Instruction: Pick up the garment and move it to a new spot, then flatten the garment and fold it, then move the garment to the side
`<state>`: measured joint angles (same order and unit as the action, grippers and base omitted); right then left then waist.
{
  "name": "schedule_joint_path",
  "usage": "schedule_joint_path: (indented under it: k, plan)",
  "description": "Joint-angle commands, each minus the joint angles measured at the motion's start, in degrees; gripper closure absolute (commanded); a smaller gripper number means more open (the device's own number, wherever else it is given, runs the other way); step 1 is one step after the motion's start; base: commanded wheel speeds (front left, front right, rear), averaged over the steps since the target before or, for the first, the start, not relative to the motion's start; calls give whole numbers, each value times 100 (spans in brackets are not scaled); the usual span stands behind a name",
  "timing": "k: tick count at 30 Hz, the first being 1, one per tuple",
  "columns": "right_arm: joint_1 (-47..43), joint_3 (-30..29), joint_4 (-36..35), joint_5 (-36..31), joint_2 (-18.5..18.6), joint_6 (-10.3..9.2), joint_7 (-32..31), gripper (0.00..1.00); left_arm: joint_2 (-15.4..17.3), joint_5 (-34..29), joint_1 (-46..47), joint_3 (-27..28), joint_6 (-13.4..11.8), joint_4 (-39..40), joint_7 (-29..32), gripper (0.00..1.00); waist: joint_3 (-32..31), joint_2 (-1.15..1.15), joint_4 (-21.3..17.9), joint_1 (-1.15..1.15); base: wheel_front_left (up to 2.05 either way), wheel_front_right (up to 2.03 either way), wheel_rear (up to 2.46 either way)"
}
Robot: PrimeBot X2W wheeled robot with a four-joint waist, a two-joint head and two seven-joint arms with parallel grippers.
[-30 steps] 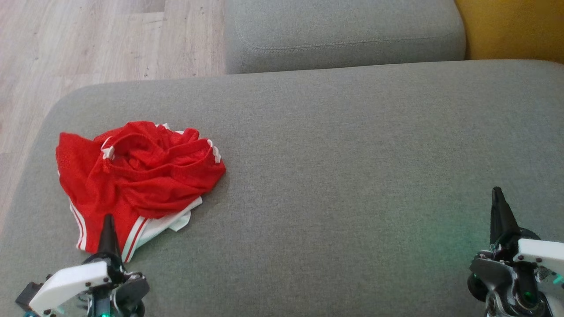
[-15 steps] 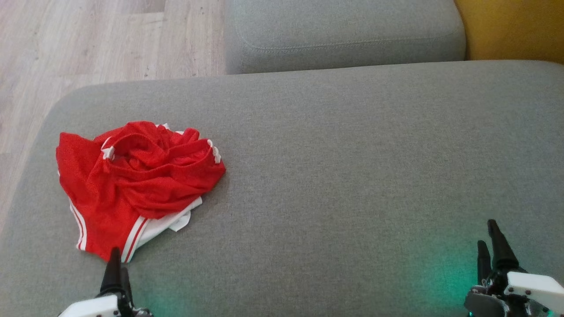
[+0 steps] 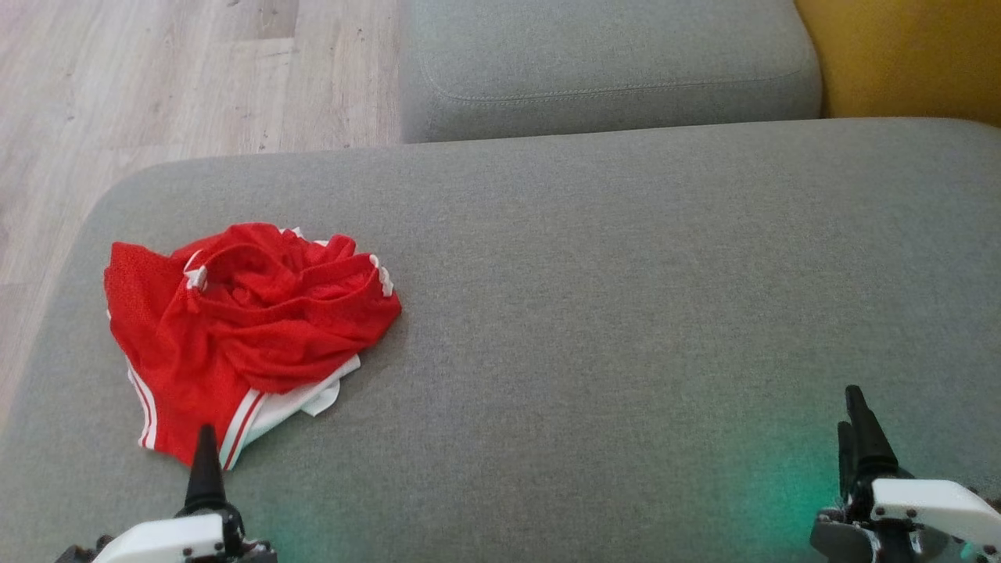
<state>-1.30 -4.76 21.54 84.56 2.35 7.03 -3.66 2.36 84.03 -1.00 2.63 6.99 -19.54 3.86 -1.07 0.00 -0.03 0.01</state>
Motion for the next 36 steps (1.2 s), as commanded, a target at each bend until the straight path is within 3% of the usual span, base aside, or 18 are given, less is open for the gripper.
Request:
schedule_joint_path:
  k: [1,22,36]
  plan:
    - [238,46,-214,-185,28,7,69,0,22,-179,219,-10,-25,237,-74,0,-8,0,-1,-1,0,0,0]
    - [103,527,-366,-1867,23,15,424,0,28,-1936,34,-328,-410,598,-431,0,-256,0,-5,-1,0,0,0]
    - [97,933,-302,-2963,73,19,643,0,31,-2745,-83,-480,-371,658,-652,0,-404,0,-9,-1,0,0,0]
